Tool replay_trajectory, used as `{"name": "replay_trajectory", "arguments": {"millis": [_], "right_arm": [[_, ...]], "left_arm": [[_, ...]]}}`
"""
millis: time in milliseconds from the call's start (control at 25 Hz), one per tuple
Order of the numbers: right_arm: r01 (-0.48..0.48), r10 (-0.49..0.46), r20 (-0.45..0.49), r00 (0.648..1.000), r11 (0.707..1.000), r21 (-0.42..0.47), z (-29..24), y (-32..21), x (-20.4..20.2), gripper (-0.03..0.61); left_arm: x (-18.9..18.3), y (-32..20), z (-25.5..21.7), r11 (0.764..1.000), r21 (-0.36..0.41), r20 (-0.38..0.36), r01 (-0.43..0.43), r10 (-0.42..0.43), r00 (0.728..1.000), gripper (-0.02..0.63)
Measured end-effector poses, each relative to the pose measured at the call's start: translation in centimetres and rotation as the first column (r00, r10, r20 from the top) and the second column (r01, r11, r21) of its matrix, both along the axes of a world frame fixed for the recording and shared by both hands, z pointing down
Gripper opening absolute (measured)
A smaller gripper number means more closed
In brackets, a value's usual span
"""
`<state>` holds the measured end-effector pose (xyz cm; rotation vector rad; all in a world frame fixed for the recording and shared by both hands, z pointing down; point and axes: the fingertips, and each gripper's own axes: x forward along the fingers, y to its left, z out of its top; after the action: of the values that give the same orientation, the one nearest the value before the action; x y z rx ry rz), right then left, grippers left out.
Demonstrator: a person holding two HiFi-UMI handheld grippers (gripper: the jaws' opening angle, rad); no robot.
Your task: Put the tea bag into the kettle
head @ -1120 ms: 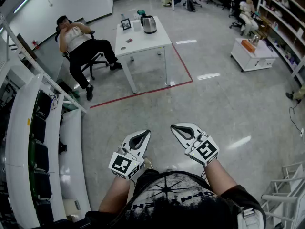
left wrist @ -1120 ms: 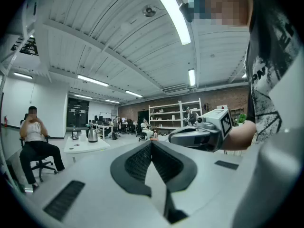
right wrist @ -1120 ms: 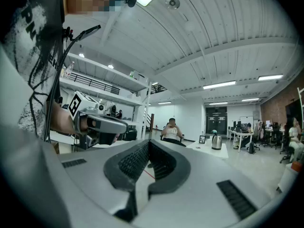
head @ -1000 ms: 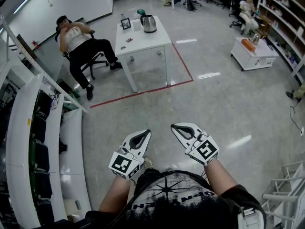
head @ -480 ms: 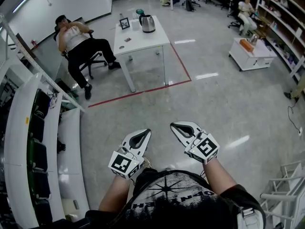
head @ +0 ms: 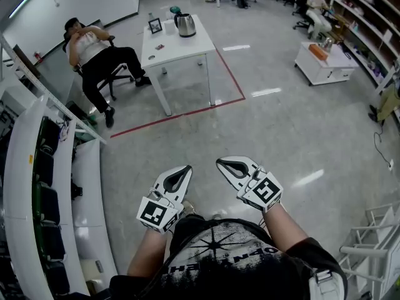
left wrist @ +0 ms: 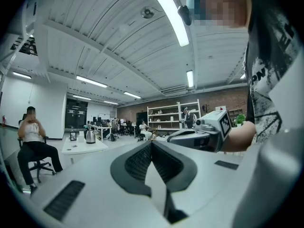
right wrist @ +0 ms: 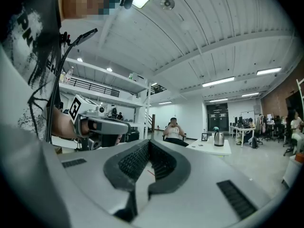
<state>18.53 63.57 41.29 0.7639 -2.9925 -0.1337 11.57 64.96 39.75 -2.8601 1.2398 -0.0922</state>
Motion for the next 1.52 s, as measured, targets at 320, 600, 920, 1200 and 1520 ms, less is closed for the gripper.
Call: {"name": "replay_trajectory", "arguments": {"millis": [320,600,920,1200,1520], "right_arm": [[0.010,-0.010,-0.013,1.000,1.000,-0.015,0.5,-1.1,-0.5,0.011],[0.036,-0.037,-0.046,0.998,0.999,-0.033,1.3,-3.3,-1.9,0.011],[0.030,-0.031,-0.047,0.998,0.999,-0.021,1.0,-8.3,-4.4,0.011],[0.011,-0.011,-0.042,0.999,1.000,-0.009,0.4,-13.1,-6.6,0.011],[-0.046,0.045,-0.030,0.999,0.998,-0.043,0.7,-17.7,-8.4,0.011]], "left_arm": [[-1.1,-1.1,0.5,0.999,-0.010,-0.013,0.031,-0.031,0.999,0.008],[-2.1,-3.8,1.0,0.999,-0.017,-0.030,0.034,-0.035,0.999,0.008],[-4.2,-8.8,0.8,1.000,-0.016,-0.029,0.016,-0.016,0.999,0.008],[-6.0,-13.5,0.6,1.000,-0.026,-0.026,-0.014,0.013,1.000,0.008],[-8.0,-18.2,0.6,0.998,-0.031,-0.017,-0.058,0.058,0.998,0.008]]}}
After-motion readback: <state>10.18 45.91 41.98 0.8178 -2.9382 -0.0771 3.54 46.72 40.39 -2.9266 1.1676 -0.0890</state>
